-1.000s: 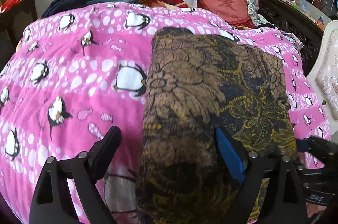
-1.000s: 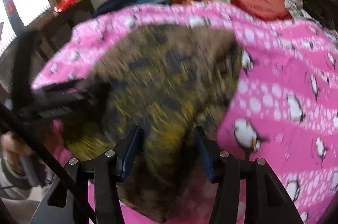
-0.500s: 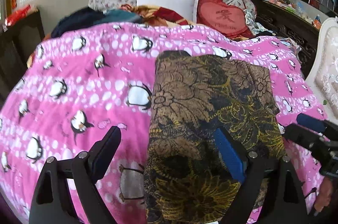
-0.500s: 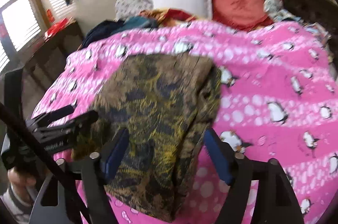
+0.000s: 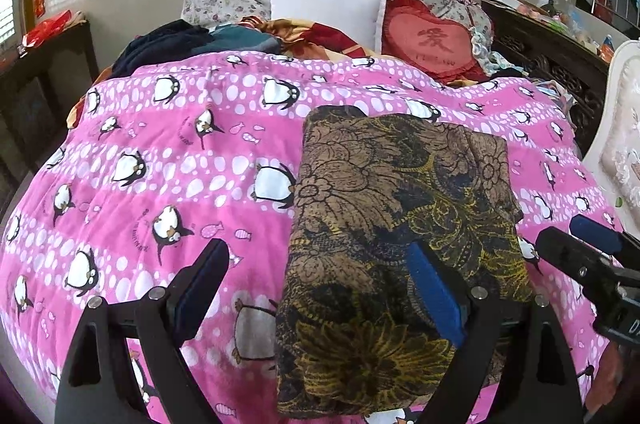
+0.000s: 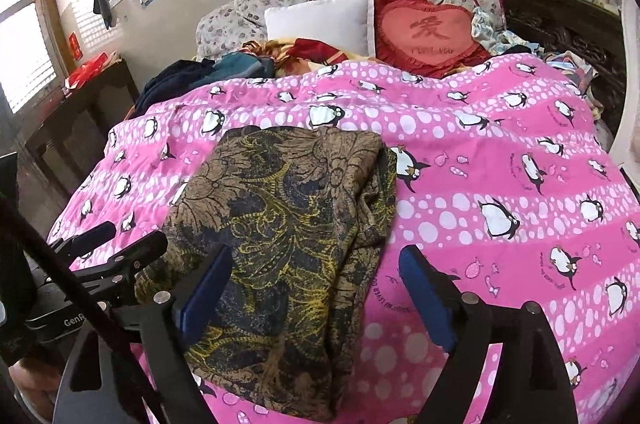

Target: Fold small clothes

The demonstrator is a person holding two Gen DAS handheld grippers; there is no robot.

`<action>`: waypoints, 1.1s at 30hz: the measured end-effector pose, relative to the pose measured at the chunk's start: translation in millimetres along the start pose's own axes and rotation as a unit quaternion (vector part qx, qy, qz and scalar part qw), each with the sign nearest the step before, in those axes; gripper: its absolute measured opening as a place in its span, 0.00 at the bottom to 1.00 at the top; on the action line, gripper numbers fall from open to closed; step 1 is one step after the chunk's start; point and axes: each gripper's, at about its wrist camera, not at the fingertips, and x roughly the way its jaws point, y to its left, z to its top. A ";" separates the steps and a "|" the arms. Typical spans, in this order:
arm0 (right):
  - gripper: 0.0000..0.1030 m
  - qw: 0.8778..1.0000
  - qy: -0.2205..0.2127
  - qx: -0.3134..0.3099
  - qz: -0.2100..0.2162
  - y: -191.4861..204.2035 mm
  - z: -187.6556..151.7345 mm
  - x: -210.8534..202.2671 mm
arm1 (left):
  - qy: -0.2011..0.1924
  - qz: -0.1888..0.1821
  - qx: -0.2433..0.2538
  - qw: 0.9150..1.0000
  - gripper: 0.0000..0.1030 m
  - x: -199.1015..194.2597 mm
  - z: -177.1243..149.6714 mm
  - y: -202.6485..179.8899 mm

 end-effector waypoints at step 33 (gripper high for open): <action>0.89 1.000 0.010 -0.004 0.007 10.5 -7.2 7.3 | -0.012 0.011 0.001 1.000 0.87 -8.5 -4.6 -1.5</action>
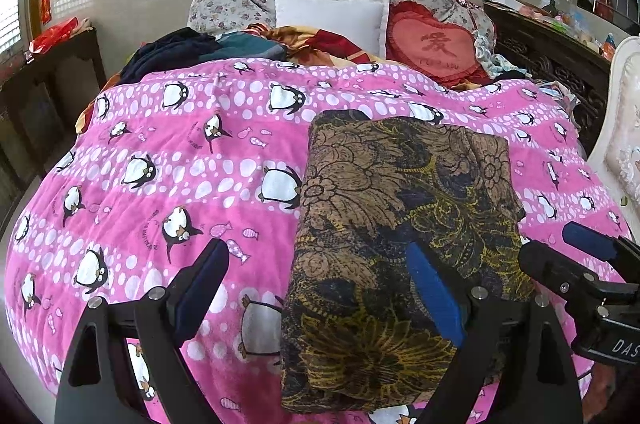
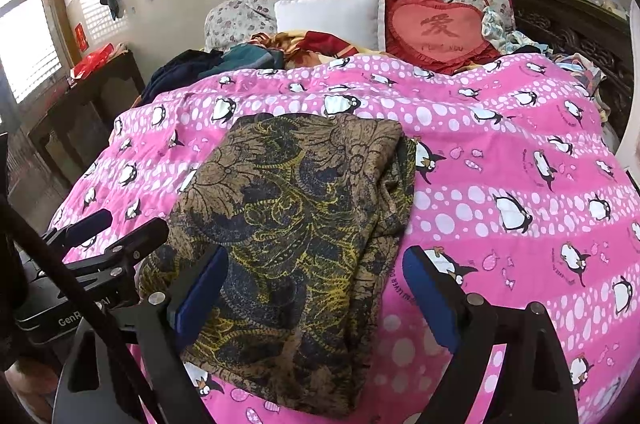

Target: Fold small clothes

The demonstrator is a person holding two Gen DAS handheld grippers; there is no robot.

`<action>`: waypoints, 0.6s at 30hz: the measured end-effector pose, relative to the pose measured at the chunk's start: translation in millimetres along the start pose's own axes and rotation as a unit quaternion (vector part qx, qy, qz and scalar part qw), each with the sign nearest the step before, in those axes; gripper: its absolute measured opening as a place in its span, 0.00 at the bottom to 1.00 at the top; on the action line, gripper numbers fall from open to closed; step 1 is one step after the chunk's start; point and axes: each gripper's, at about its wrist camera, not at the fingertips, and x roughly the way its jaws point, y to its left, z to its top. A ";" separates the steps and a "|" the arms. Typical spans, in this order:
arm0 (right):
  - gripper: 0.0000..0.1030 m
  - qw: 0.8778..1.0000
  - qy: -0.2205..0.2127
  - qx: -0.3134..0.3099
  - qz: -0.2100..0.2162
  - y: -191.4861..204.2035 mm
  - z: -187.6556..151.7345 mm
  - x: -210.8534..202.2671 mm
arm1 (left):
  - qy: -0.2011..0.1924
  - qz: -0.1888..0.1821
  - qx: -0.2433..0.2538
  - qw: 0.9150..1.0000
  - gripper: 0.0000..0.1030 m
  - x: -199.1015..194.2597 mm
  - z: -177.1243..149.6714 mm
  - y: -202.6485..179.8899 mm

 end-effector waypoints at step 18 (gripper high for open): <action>0.90 1.000 0.009 0.004 0.004 -3.6 -2.6 7.1 | 0.007 -0.002 0.005 1.000 0.87 7.5 -1.5 0.7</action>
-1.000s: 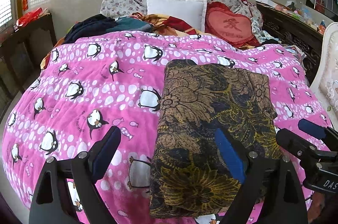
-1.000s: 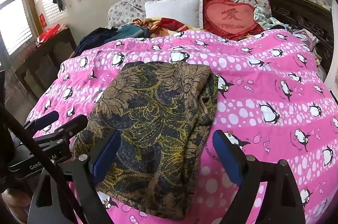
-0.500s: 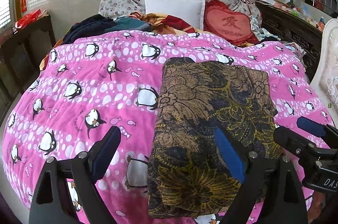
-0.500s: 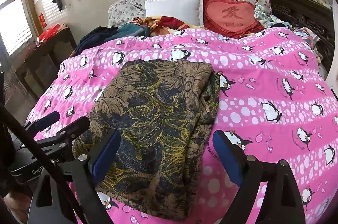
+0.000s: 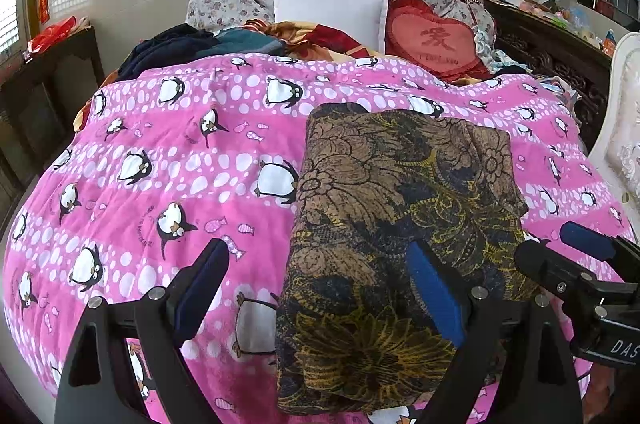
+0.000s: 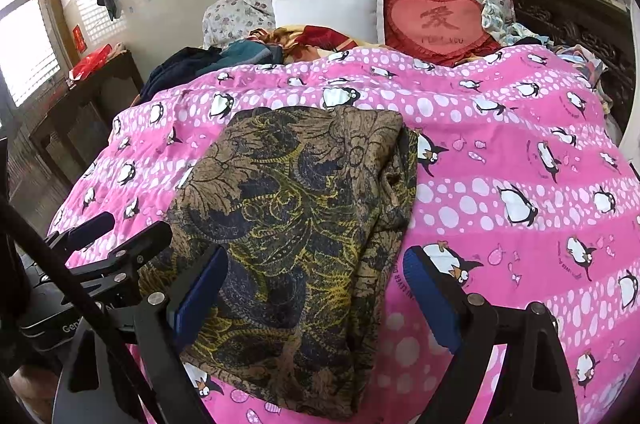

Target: Fold small clothes

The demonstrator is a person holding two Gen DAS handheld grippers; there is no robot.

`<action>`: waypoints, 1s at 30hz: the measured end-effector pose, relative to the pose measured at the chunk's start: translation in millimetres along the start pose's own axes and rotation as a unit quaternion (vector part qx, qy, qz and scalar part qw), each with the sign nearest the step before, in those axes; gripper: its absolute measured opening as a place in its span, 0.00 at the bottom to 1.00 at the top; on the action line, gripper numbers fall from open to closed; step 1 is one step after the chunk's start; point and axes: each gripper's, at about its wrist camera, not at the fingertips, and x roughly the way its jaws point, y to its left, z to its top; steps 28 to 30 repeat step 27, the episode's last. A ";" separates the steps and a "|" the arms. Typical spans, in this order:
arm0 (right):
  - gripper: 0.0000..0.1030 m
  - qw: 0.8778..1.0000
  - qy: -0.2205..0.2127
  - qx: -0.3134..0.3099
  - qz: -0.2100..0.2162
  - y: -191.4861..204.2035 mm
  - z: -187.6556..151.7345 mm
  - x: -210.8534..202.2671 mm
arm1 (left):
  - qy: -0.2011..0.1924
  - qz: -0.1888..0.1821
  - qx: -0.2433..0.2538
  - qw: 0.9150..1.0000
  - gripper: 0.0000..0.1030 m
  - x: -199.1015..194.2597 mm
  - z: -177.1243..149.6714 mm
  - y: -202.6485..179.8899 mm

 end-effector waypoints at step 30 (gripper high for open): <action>0.90 1.000 0.009 0.011 0.007 -14.8 -0.7 0.1 | -0.024 -0.005 0.003 1.000 0.87 -1.4 5.3 3.8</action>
